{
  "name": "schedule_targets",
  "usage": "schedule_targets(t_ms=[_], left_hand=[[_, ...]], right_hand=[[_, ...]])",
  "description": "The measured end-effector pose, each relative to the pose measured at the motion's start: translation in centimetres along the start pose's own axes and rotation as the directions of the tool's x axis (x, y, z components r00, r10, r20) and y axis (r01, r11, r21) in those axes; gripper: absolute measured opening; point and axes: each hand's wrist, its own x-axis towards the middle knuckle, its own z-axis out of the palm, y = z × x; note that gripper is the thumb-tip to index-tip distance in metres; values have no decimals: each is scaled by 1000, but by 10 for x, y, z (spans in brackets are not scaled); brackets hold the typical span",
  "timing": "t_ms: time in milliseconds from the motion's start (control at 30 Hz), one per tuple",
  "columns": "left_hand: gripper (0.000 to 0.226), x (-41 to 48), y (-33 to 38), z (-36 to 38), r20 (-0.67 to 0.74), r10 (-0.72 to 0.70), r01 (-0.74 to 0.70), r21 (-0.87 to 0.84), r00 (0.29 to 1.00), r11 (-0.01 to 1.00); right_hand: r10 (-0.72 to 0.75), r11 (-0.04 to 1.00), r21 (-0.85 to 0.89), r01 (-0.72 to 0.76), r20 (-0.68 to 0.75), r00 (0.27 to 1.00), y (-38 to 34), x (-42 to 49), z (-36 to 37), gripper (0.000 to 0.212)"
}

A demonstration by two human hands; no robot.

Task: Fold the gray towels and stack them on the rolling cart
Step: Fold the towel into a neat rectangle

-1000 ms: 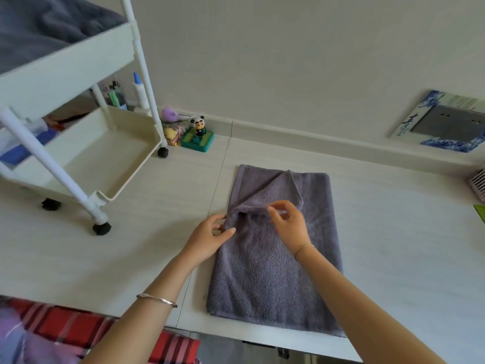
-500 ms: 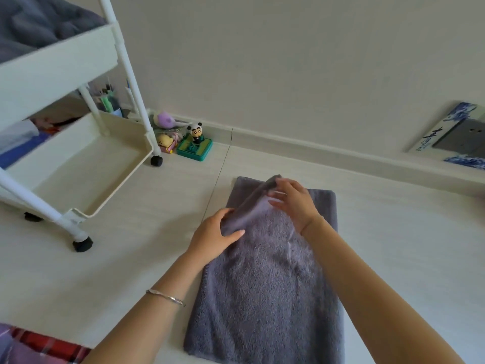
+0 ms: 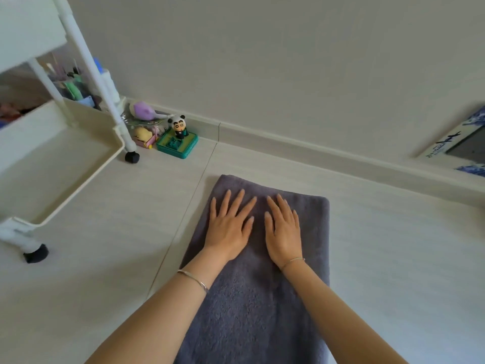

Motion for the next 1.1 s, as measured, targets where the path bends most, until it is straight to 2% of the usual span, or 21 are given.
schedule_targets(t_ms=[33, 100, 267, 367, 467, 567, 633, 767, 867, 1000, 1100], left_hand=[[63, 3, 1, 4, -27, -45, 44, -8, 999, 999], [64, 6, 3, 8, -51, -126, 126, -5, 991, 992], [53, 12, 12, 6, -11, -297, 297, -17, 955, 955], [53, 15, 11, 3, 28, -328, 329, -42, 944, 943], [55, 1, 9, -6, 42, -271, 273, -88, 962, 958], [61, -42, 18, -4, -136, -90, 87, -28, 987, 996], [56, -74, 31, 10, -141, 21, -22, -2, 990, 1000], [52, -94, 35, 24, -83, 7, -7, -3, 997, 1000], [52, -95, 27, 23, -66, 33, -29, 66, 997, 997], [59, -102, 14, 17, -10, 25, -24, 73, 1000, 997], [62, -126, 17, 14, -13, 72, -71, 82, 997, 994]], right_hand=[[-33, 989, -145, 38, 35, 999, 12, -1, -2, 56], [-13, 955, -297, 27, 50, 999, 31, -2, -6, 65], [105, 933, -343, -108, -27, 994, 51, 1, -18, 76], [183, 932, -316, -178, -15, 983, 59, 4, -30, 76], [177, 946, -278, -166, 14, 984, 54, -3, -45, 64], [72, 972, -218, -91, -90, 993, 30, -37, -46, 63], [18, 978, -205, -32, -72, 997, 13, -67, -36, 61], [46, 966, -258, -29, 60, 997, 3, -104, -12, 60], [72, 940, -338, -51, 50, 996, 19, -121, -16, 54], [189, 910, -384, -155, 54, 980, 46, -137, -38, 66], [138, 916, -384, -111, 43, 989, 44, -152, -48, 75]])
